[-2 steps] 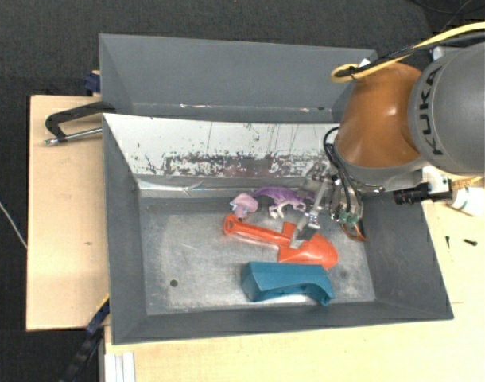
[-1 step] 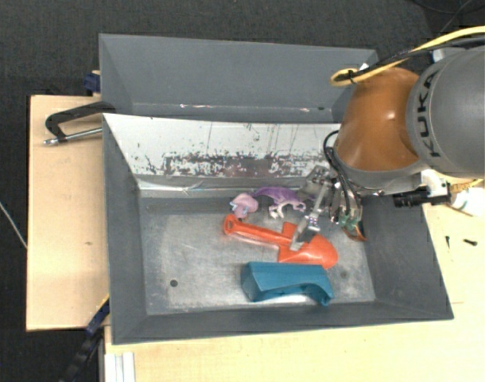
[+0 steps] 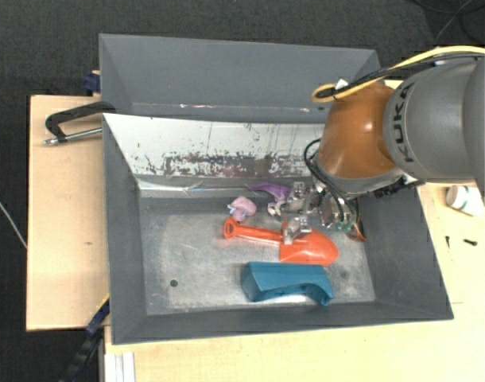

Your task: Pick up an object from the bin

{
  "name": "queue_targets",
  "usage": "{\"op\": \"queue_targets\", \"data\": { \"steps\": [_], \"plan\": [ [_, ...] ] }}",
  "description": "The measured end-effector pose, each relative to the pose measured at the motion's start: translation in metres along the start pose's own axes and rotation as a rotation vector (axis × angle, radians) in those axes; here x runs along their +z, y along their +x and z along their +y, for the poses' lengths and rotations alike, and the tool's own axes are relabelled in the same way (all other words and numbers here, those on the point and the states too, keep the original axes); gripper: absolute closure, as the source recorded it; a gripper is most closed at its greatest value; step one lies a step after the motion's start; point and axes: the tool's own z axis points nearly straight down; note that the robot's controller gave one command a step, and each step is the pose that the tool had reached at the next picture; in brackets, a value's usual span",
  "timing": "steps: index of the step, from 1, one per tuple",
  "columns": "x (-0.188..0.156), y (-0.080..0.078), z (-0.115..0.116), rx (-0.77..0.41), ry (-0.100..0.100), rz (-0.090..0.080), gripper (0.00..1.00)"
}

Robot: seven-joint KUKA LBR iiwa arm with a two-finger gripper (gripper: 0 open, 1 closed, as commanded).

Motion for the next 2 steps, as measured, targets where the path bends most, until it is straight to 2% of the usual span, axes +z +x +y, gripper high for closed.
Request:
{"op": "queue_targets", "data": {
  "steps": [1,2],
  "plan": [
    [0.0001,-0.0025,-0.0008,0.003,0.001,-0.014,0.00],
    [0.0025,0.0003,0.0016,-0.001,-0.002,-0.004,1.00]
  ]
}}
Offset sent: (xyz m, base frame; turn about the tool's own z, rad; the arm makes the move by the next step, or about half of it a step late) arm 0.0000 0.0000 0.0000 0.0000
